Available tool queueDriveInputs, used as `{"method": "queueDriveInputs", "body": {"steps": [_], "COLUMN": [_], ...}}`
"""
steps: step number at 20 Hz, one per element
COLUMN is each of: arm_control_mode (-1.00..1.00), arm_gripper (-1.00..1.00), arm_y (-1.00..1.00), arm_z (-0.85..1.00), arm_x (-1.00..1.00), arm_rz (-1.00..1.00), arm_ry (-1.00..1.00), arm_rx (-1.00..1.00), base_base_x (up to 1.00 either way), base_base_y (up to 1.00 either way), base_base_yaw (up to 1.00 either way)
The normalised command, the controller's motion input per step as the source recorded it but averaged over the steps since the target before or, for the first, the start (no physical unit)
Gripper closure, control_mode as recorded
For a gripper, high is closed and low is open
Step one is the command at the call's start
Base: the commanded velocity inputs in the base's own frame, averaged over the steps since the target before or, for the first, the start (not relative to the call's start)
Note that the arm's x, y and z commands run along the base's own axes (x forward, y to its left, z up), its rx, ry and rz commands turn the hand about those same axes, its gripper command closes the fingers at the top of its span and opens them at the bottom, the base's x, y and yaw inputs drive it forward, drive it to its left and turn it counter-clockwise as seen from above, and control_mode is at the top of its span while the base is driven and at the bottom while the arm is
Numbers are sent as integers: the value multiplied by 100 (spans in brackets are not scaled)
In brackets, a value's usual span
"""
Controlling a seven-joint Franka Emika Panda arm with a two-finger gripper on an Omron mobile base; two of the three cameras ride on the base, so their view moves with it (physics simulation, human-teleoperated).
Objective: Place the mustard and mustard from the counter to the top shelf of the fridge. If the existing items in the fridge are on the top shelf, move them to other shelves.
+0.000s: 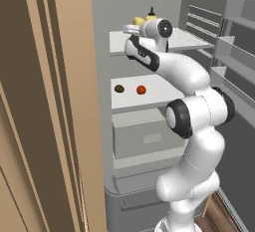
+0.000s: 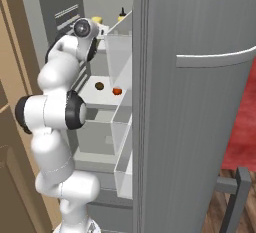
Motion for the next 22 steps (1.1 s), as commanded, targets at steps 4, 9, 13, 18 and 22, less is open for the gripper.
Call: {"method": "queueDriveInputs", "body": {"steps": [4,9,13,18,22], "arm_control_mode": [-100,-100,-100,-100,-100], "arm_gripper": [100,100,100,100,100], "arm_y": [0,0,0,0,5], "arm_z": [-4,-21,-29,-24,-24], "arm_x": [47,38,26,16,0], "arm_rz": [0,0,0,0,1], "arm_ry": [0,0,0,0,0], "arm_rx": [0,0,-1,-3,-13], "base_base_x": [0,0,0,0,0], "base_base_y": [0,0,0,0,0], "base_base_yaw": [0,0,0,0,0]}}
